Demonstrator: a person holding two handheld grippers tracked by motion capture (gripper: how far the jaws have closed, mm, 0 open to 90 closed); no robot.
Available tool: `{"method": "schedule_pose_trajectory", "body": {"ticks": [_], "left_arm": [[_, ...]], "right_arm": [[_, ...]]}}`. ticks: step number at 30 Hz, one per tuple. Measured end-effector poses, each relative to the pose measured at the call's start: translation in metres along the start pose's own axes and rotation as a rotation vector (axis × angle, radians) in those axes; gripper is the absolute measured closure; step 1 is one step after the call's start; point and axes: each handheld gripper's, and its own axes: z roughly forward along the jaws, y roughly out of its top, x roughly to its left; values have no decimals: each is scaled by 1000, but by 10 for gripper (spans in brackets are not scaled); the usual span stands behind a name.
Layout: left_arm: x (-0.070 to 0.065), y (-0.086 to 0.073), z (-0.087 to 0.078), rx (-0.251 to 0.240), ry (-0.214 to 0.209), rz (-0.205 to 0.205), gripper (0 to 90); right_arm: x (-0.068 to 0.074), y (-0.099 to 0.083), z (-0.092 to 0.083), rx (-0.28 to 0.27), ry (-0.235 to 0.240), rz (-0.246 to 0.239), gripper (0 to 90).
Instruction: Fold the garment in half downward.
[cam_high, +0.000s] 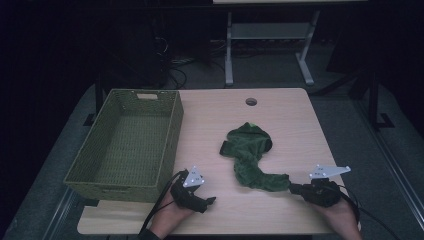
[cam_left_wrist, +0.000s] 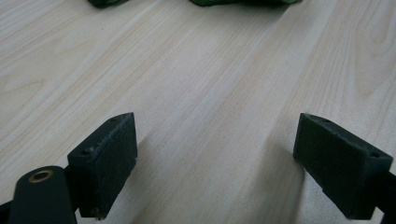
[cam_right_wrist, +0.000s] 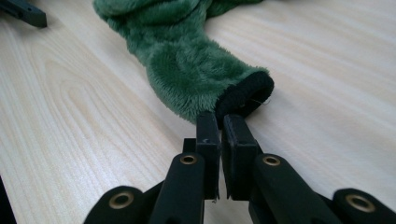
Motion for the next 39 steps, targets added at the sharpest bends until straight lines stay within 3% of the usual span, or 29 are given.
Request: {"method": "schedule_pose_trajectory", "body": {"ticks": [10, 17, 23, 39], "left_arm": [[0, 0, 1, -1, -3, 1, 128], [0, 0, 1, -1, -3, 2, 128], [0, 0, 1, -1, -3, 2, 128], [0, 0, 1, -4, -1, 1, 128]], "right_arm": [[6, 23, -12, -74, -2, -84, 868], [15, 40, -10, -97, 11, -147, 870], [22, 53, -8, -128, 44, -178, 870], [35, 85, 11, -141, 115, -230, 869]]}}
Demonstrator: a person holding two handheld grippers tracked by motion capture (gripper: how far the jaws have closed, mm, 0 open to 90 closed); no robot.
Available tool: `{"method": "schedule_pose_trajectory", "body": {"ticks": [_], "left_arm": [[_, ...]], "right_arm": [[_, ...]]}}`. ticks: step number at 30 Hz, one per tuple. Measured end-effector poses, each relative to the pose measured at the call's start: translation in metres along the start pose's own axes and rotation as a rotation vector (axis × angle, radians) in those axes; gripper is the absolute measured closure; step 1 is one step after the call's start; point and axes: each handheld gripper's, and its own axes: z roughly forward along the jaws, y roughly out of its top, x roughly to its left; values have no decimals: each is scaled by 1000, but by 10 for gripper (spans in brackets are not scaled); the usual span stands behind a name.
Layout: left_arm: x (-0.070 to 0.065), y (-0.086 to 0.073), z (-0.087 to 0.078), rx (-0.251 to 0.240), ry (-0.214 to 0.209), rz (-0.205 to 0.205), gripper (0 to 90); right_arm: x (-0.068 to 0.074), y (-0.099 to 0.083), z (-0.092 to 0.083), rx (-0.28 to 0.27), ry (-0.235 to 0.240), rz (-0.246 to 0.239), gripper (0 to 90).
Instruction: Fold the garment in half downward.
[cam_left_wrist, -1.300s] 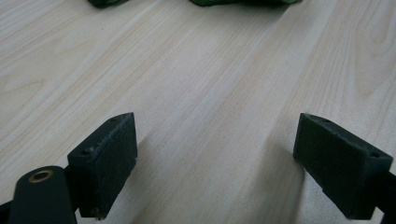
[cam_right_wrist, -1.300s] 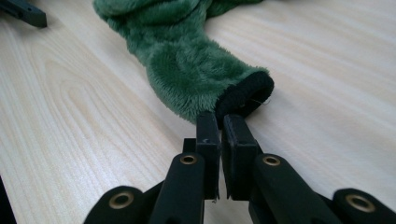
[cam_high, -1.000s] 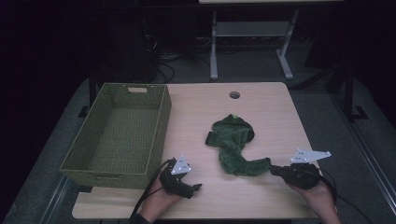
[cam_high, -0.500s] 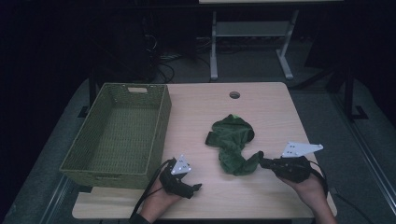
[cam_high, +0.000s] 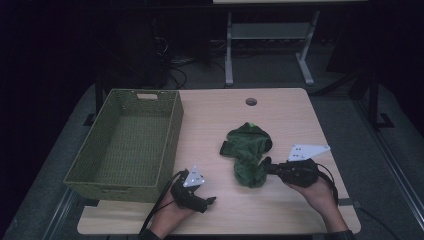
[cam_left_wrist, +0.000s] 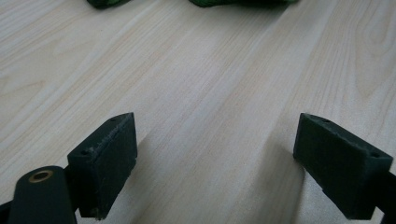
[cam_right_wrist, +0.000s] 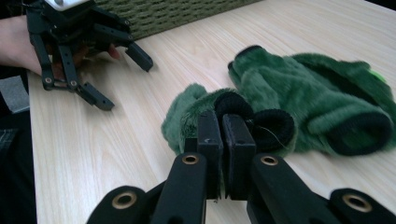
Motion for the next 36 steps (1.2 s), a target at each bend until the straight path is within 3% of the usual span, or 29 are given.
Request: {"method": "schedule_pose_trajectory", "body": {"ticks": [16, 19, 24, 26, 29, 36], "left_arm": [[0, 0, 0, 0, 1, 1, 128], [0, 0, 0, 0, 1, 1, 128], [0, 0, 0, 0, 1, 1, 128], [0, 0, 0, 0, 0, 2, 128], [0, 0, 0, 3, 2, 8, 128], [0, 0, 0, 3, -2, 0, 127]], "right_arm": [[-5, 24, 57, 52, 74, -8, 850], [-6, 28, 62, 29, 73, 8, 807], [-11, 33, 53, -14, 6, 27, 883], [-17, 30, 48, -9, -45, 58, 897], [-23, 23, 51, 12, -71, 86, 898], [-18, 13, 80, 112, -24, 91, 898]]}}
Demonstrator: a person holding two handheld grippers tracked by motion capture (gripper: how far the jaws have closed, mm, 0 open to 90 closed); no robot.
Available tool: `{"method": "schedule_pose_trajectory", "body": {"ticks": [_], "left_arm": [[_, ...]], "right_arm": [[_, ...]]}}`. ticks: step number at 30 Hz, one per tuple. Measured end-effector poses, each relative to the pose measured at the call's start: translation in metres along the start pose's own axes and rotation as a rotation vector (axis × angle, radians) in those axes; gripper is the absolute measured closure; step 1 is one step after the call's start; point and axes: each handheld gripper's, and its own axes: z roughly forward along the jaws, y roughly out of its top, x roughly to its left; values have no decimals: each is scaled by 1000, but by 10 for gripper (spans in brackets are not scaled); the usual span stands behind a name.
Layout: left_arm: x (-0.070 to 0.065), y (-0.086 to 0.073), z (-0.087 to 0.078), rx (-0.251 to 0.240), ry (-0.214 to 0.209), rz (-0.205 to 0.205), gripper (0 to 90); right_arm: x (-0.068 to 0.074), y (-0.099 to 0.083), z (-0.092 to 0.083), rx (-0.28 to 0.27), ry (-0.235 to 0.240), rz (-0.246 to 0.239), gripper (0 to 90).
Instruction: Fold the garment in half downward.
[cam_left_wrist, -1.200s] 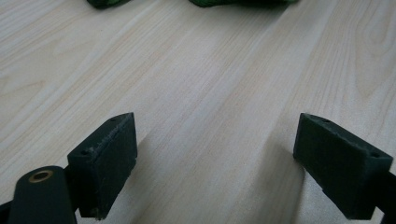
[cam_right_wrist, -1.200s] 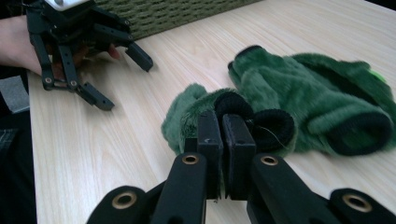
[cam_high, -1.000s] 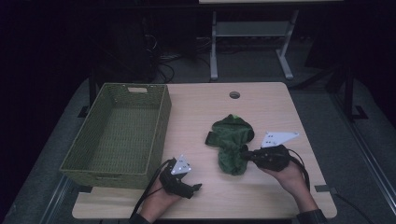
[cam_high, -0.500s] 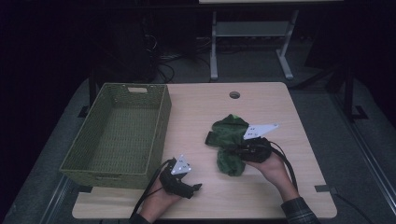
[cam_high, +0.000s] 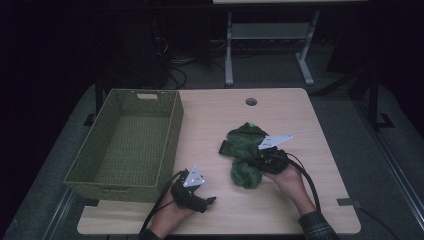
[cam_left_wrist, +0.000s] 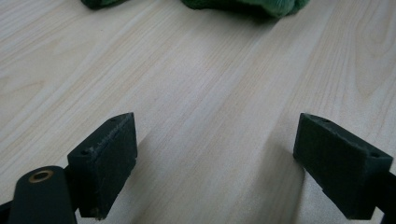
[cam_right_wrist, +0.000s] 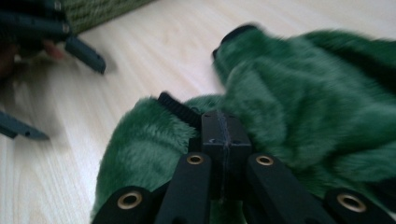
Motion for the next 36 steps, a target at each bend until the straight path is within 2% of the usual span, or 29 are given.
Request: {"method": "schedule_pose_trajectory", "body": {"ticks": [6, 10, 17, 21, 23, 28, 31, 34, 36], "left_arm": [[0, 0, 0, 0, 0, 0, 128], [0, 0, 0, 0, 0, 0, 128], [0, 0, 0, 0, 0, 0, 128], [0, 0, 0, 0, 0, 0, 128], [0, 0, 0, 0, 2, 4, 127], [1, 1, 0, 0, 1, 2, 127], [2, 3, 0, 14, -2, -2, 134], [4, 8, 1, 27, -7, -25, 139], [5, 12, -1, 18, -10, -40, 142]], "right_arm": [[4, -4, 14, 45, 60, -24, 898], [9, -8, 26, 96, 107, -30, 900], [17, -11, 26, 141, 212, -59, 900], [18, -11, 26, 132, 201, -65, 899], [18, -9, 23, 114, 175, -76, 894], [16, -4, 9, 60, 125, -75, 807], [13, -3, 2, 29, 113, -62, 769], [11, -1, -5, 17, 100, -48, 704], [9, 0, -8, 19, 90, -33, 665]]}}
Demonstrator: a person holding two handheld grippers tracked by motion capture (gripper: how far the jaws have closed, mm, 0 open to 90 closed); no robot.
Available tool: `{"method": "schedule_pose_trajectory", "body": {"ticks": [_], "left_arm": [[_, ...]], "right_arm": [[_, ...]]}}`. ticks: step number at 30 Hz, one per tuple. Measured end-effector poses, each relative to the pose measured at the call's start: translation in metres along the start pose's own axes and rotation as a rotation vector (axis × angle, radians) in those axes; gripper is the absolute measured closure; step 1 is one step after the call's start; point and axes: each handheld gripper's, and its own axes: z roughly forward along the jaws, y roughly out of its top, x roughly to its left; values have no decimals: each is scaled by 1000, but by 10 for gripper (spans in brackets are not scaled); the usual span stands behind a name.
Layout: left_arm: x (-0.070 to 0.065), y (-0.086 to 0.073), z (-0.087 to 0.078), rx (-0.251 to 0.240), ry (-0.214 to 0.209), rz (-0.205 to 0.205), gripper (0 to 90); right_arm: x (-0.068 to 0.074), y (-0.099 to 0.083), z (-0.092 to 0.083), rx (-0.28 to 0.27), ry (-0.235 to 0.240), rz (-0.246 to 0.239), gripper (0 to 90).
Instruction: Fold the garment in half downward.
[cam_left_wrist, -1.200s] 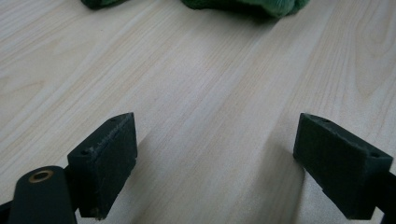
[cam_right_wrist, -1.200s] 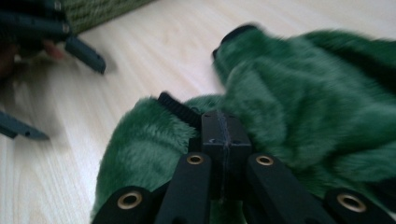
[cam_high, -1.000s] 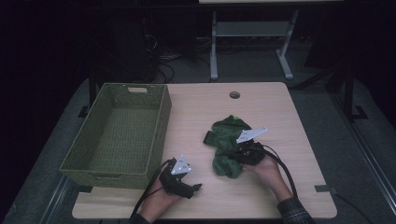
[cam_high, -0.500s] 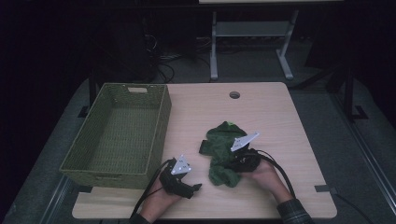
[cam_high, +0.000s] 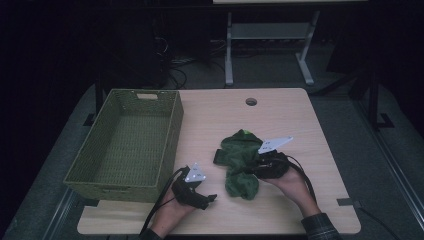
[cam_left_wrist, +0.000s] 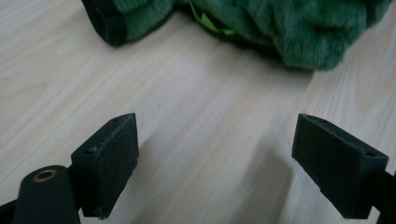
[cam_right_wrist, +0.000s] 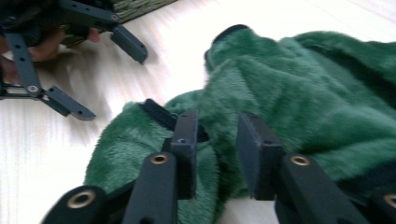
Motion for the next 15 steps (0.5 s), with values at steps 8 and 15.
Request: {"method": "schedule_pose_trajectory", "body": {"ticks": [8, 15], "left_arm": [[6, 23, -5, -41, -2, -29, 144], [20, 50, -6, -74, 6, -43, 225]], "right_arm": [[-12, 7, -16, -25, -80, 28, 599], [-27, 12, -23, -45, -155, 61, 603]]}}
